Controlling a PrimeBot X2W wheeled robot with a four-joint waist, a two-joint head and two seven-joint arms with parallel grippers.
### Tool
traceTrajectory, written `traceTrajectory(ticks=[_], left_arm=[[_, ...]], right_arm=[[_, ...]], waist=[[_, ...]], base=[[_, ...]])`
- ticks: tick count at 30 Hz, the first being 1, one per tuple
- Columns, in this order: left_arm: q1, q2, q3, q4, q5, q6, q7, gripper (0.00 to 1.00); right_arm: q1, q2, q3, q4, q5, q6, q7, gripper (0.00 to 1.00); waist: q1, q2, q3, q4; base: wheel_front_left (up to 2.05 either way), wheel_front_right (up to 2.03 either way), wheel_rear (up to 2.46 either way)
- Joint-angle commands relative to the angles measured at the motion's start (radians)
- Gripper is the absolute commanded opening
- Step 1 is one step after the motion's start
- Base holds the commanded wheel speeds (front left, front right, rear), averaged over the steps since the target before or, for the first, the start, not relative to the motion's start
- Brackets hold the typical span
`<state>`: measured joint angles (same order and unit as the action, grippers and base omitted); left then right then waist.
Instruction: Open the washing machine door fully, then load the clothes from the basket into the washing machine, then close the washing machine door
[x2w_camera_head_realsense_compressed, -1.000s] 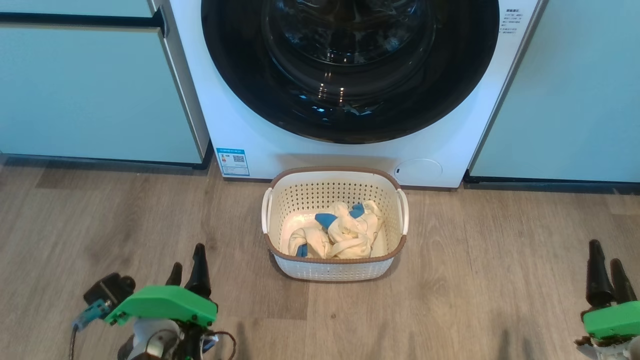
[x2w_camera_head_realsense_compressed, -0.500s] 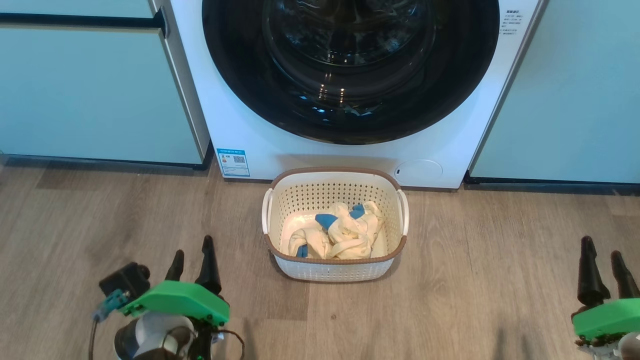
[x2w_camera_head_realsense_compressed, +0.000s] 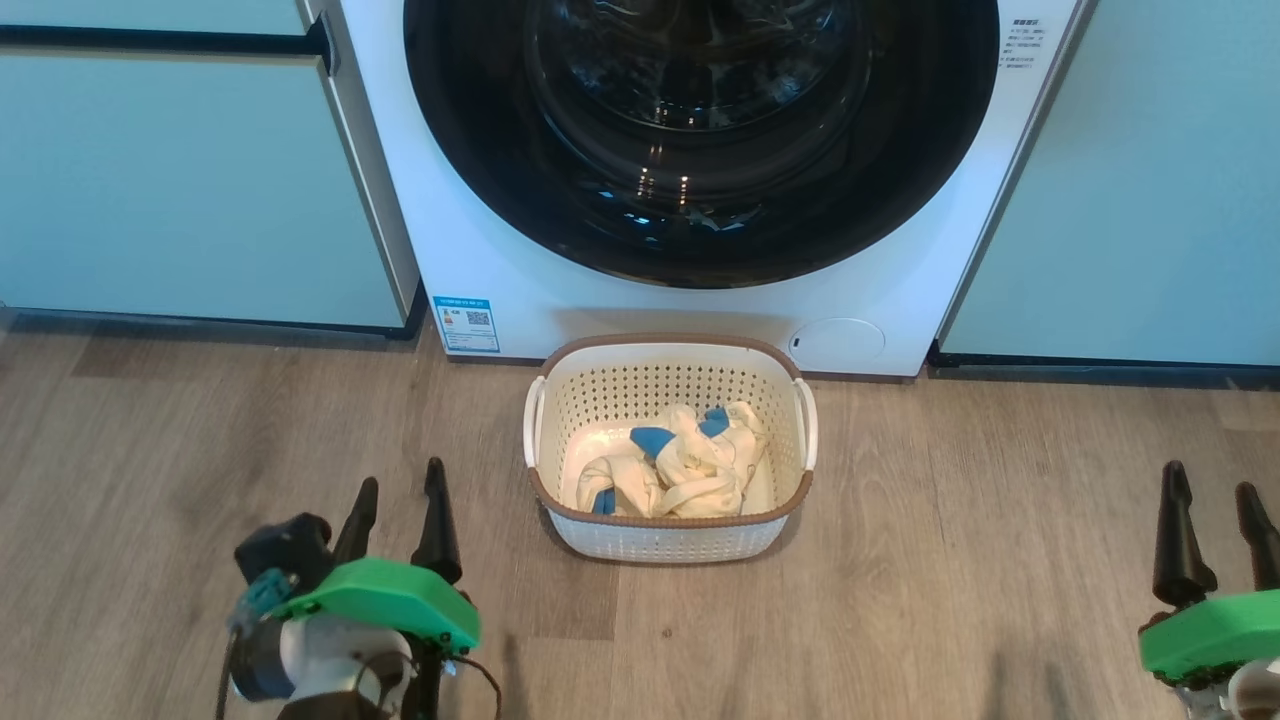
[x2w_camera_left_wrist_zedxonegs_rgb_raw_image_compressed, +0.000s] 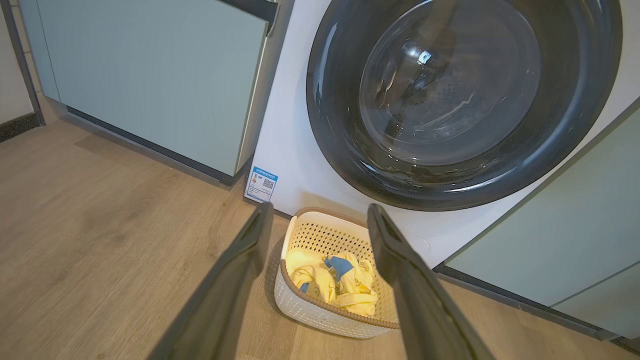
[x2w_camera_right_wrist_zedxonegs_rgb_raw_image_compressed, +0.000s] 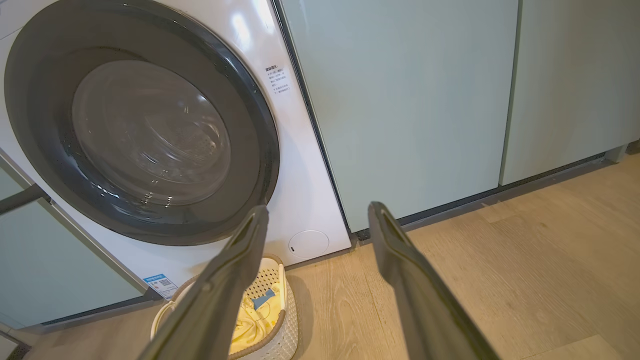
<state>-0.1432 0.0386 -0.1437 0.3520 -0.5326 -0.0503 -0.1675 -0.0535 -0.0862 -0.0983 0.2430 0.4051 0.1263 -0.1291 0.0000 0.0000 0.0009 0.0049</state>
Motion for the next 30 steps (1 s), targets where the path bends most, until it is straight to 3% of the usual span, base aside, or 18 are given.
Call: traceTrajectory(ticks=[1,30], left_arm=[[-0.06,0.01,0.015,-0.028,0.035,0.01,-0.015,1.0],[-0.117,0.012,-0.04,-0.005,0.326,0.038,-0.094,1.0]], right_arm=[[-0.065,-0.026,0.01,-0.038,-0.036,0.003,-0.017,1.0],[-0.088,-0.04,0.001,-0.075,-0.37,0.004,-0.092,1.0]], waist=[[0.0,0.0,0.0,0.0],[0.0,0.0,0.024,0.006]], base=[[0.0,0.0,0.0],[0.0,0.0,0.0]])
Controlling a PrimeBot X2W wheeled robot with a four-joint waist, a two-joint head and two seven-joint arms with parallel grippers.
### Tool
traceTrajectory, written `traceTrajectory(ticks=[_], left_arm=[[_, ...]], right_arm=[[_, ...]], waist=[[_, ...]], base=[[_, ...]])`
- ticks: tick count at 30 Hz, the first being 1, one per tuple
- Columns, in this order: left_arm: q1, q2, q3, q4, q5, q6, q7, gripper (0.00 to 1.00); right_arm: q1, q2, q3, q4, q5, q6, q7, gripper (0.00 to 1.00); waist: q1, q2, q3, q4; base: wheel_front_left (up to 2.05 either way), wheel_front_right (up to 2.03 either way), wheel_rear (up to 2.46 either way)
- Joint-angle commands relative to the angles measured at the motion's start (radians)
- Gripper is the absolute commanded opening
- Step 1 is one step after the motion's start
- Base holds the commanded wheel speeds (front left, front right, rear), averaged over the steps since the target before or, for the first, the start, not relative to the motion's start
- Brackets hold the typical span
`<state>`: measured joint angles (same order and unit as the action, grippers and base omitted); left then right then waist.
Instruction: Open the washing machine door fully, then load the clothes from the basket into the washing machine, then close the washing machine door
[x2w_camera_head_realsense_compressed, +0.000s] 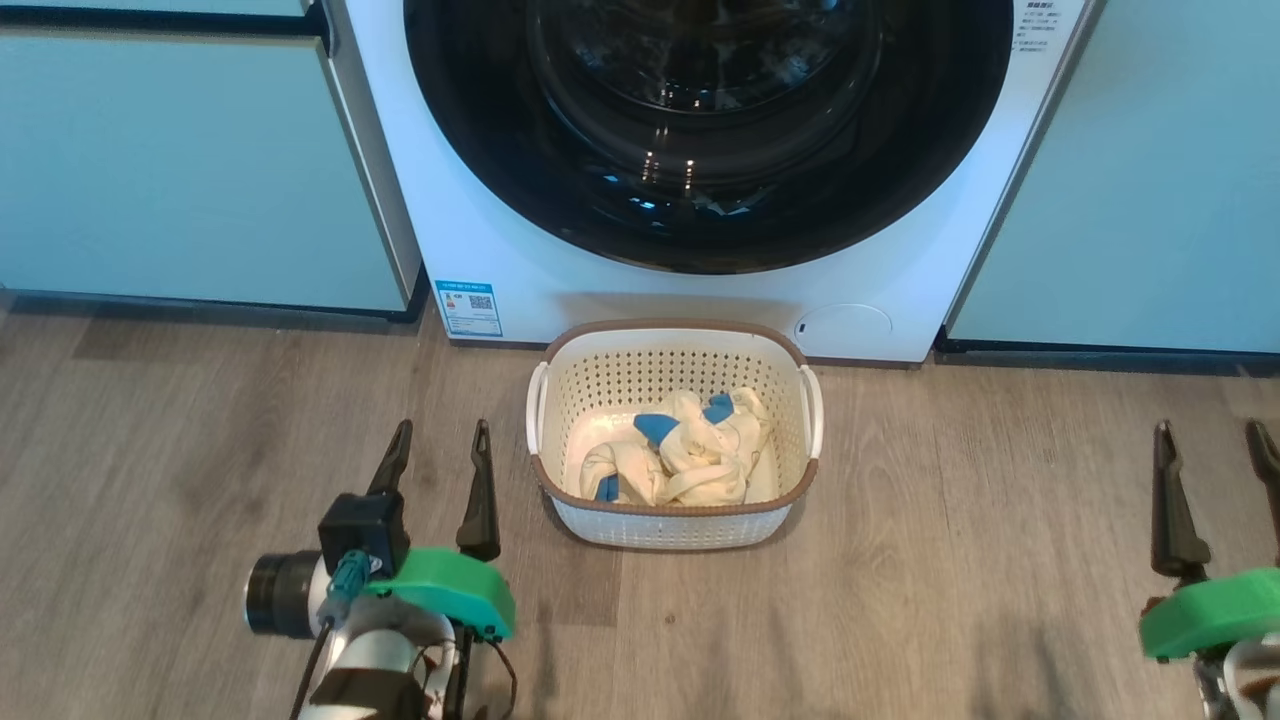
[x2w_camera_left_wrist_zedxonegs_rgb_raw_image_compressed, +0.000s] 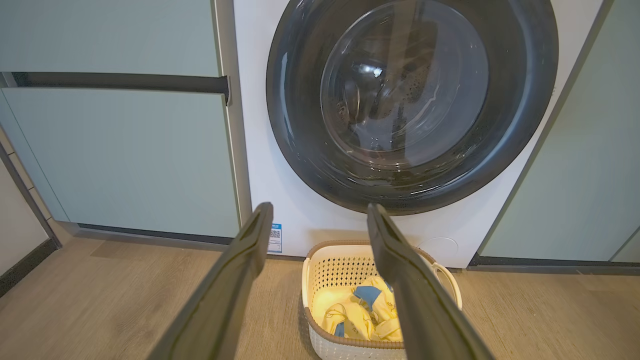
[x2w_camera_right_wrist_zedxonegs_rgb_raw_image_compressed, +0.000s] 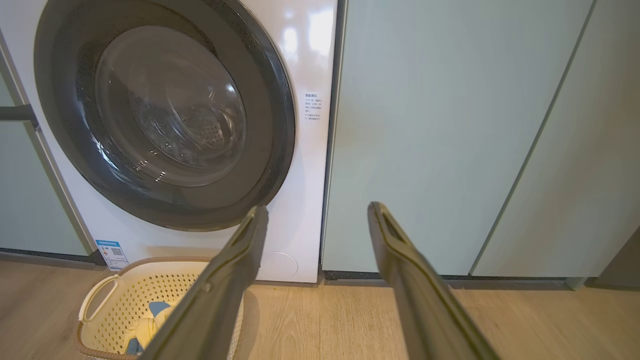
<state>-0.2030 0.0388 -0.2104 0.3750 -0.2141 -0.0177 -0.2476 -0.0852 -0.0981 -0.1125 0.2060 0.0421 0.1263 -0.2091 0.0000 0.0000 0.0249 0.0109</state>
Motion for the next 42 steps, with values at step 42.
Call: traceTrajectory(ticks=[42], left_arm=[[-0.08,0.011,0.02,-0.024,0.009,0.002,-0.014,1.0]], right_arm=[[-0.067,-0.024,-0.003,-0.04,-0.006,0.004,-0.015,1.0]], waist=[[0.0,0.0,0.023,0.002]], base=[[0.28,0.28,-0.57]])
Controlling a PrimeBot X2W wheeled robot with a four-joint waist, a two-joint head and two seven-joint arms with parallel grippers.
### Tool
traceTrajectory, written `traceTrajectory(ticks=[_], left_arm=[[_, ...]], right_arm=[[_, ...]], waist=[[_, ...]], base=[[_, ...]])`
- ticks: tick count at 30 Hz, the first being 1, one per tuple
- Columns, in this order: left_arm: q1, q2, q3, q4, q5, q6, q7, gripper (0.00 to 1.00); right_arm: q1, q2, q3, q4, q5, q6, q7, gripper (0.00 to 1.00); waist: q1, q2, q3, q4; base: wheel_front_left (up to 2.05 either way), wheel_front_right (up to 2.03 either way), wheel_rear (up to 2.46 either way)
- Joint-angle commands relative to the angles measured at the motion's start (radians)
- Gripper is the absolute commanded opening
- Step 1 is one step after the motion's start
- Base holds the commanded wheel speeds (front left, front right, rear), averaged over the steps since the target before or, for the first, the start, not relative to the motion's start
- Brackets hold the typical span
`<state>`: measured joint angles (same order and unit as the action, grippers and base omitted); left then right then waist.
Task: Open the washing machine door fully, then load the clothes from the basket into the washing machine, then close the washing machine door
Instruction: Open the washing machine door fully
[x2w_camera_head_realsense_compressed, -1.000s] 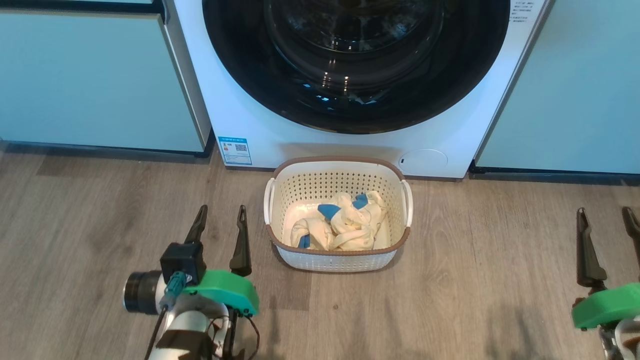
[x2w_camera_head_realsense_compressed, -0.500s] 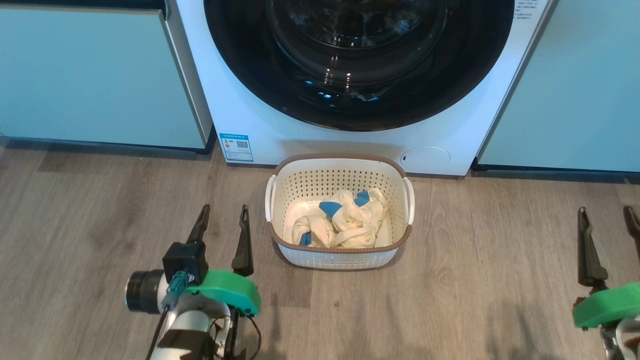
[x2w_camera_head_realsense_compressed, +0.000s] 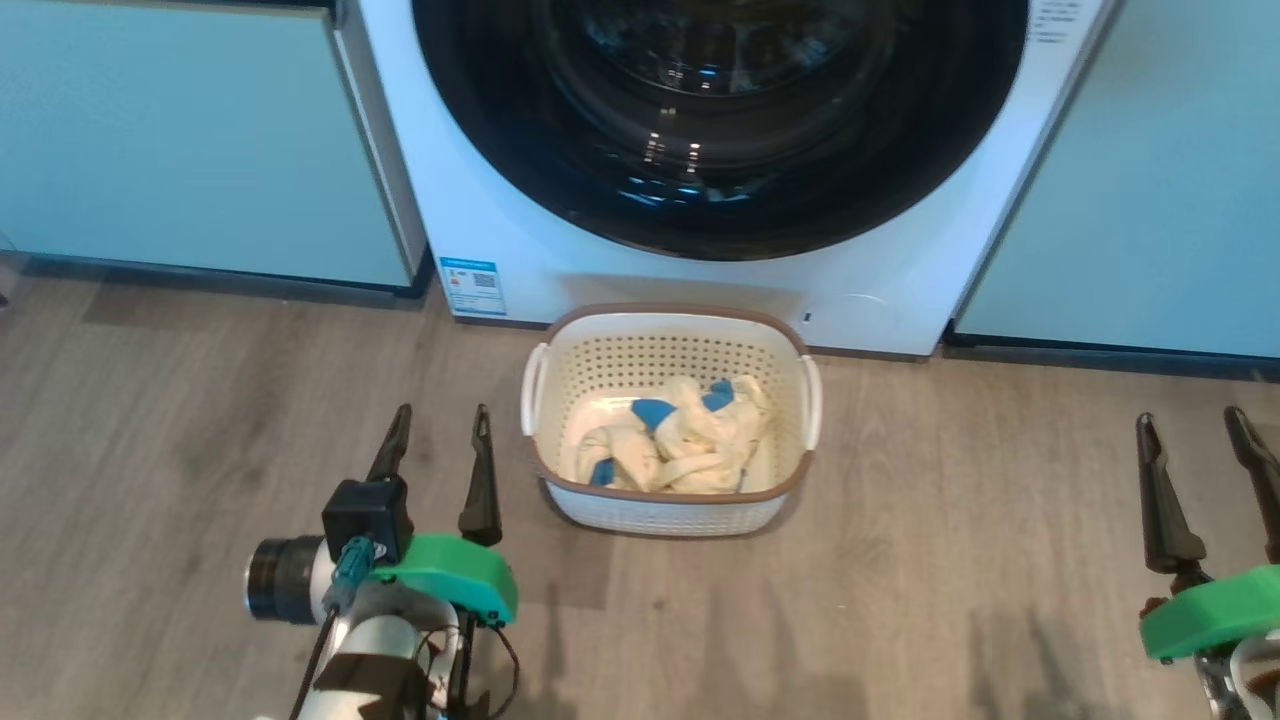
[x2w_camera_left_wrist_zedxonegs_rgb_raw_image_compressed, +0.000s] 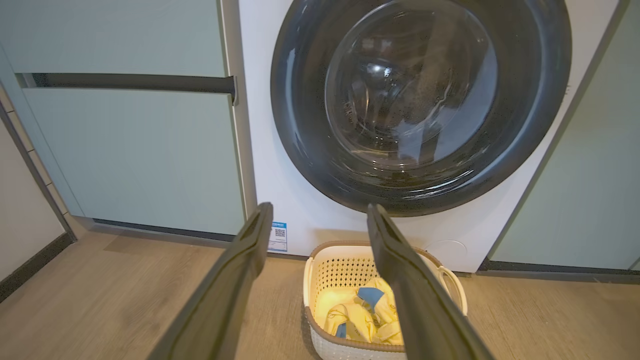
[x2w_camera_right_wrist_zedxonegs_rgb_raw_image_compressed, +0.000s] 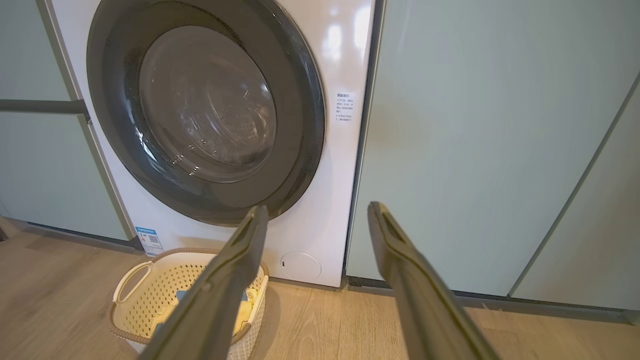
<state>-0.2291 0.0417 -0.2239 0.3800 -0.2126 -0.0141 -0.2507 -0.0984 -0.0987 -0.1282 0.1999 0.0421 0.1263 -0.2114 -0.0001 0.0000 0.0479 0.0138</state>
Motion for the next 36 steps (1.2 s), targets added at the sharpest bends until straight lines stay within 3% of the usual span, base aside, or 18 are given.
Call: traceTrajectory(ticks=[1,21,36], left_arm=[[-0.054,0.009,0.033,-0.029,0.008,-0.002,-0.011,1.0],[-0.062,0.009,0.032,-0.042,0.002,0.008,-0.011,1.0],[-0.061,0.009,0.039,-0.051,0.002,-0.003,-0.011,1.0]], right_arm=[[-0.054,-0.023,0.012,-0.034,-0.006,0.004,-0.013,1.0],[-0.064,-0.019,0.002,-0.034,-0.005,0.004,-0.018,1.0],[-0.071,-0.014,-0.001,-0.026,-0.002,0.004,-0.023,1.0]], waist=[[0.0001,0.0,0.0,-0.001],[0.0001,0.0,0.017,-0.008],[0.0001,0.0,0.022,-0.018]], base=[[1.23,1.23,-2.46],[1.14,1.14,-2.28],[0.2,0.2,-0.4]])
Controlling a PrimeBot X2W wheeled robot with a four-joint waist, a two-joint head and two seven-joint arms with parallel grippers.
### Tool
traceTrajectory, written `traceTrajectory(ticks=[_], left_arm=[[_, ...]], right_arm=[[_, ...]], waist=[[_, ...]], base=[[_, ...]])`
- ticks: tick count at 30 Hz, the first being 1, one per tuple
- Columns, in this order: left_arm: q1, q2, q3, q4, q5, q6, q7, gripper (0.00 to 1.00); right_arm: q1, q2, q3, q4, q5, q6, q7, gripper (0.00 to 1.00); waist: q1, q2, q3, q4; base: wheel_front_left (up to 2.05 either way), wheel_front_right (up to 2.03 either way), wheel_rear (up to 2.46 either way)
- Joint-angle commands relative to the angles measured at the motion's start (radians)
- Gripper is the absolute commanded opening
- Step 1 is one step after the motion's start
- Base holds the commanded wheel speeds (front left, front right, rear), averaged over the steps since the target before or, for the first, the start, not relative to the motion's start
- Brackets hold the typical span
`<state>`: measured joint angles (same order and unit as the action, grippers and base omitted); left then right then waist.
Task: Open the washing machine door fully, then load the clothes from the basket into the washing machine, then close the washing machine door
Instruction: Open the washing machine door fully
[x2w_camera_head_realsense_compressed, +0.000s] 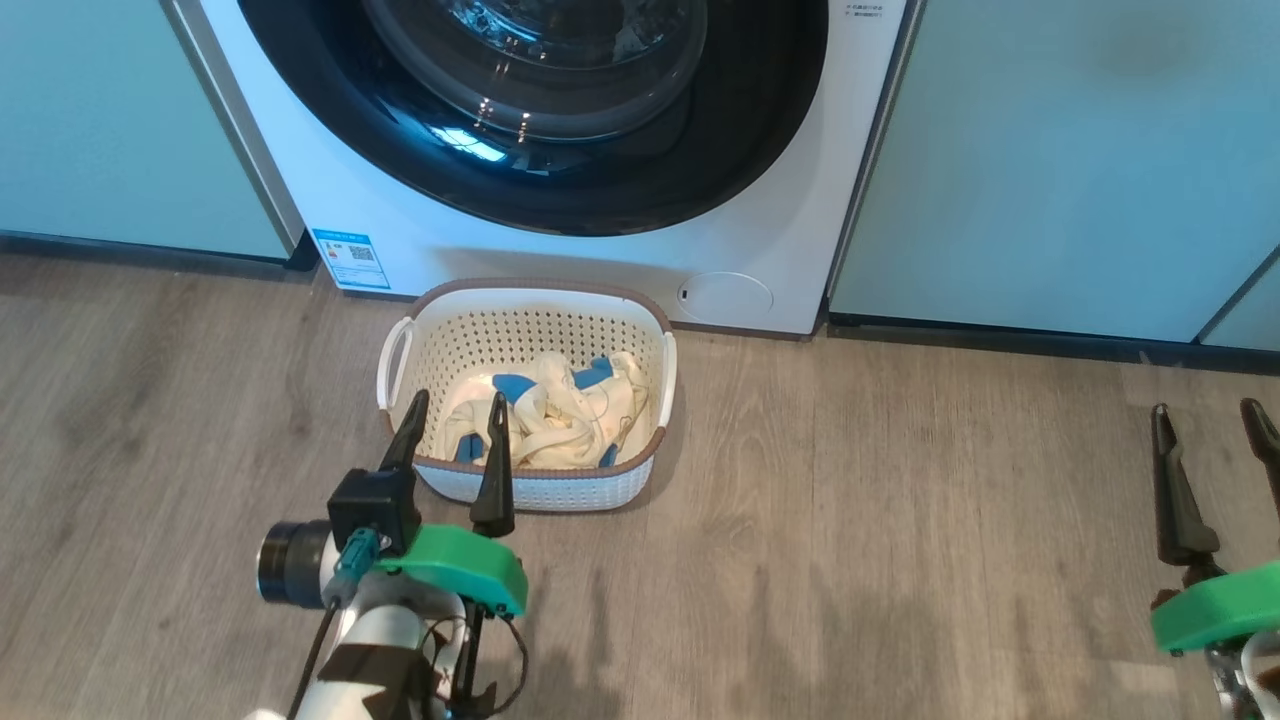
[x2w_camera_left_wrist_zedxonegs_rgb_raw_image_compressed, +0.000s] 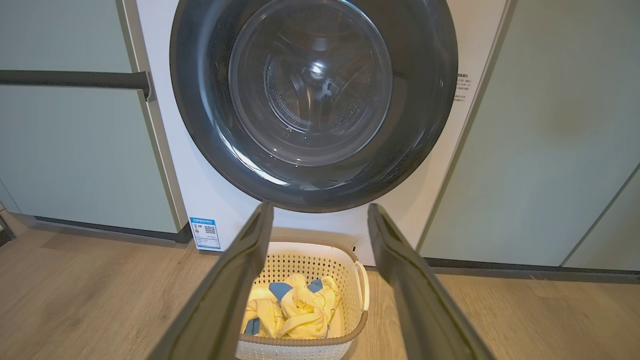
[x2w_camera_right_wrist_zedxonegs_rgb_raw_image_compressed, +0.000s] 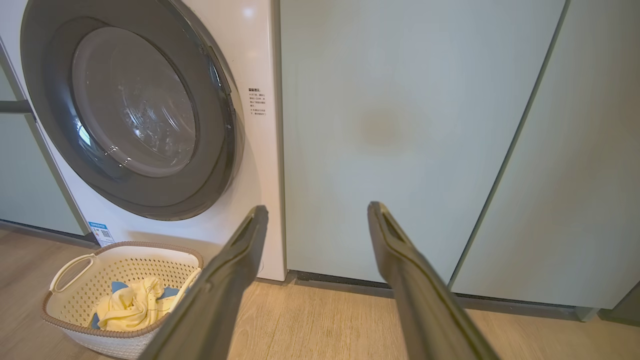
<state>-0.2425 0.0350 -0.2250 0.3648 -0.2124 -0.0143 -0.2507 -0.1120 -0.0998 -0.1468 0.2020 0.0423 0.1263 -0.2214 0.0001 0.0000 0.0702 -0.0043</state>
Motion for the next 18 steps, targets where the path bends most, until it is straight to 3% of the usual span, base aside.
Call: traceTrajectory(ticks=[1,18], left_arm=[[-0.047,0.015,0.04,-0.036,0.001,-0.002,-0.011,1.0],[-0.048,0.015,0.034,-0.038,-0.004,0.002,-0.011,1.0]], right_arm=[[-0.058,-0.013,0.018,-0.028,-0.003,0.004,-0.014,1.0],[-0.058,-0.011,0.014,-0.027,-0.002,0.004,-0.016,1.0]], waist=[[-0.0001,0.0,0.0,-0.001],[-0.0001,0.0,0.008,-0.01]], base=[[0.0,0.0,0.0],[0.0,0.0,0.0]])
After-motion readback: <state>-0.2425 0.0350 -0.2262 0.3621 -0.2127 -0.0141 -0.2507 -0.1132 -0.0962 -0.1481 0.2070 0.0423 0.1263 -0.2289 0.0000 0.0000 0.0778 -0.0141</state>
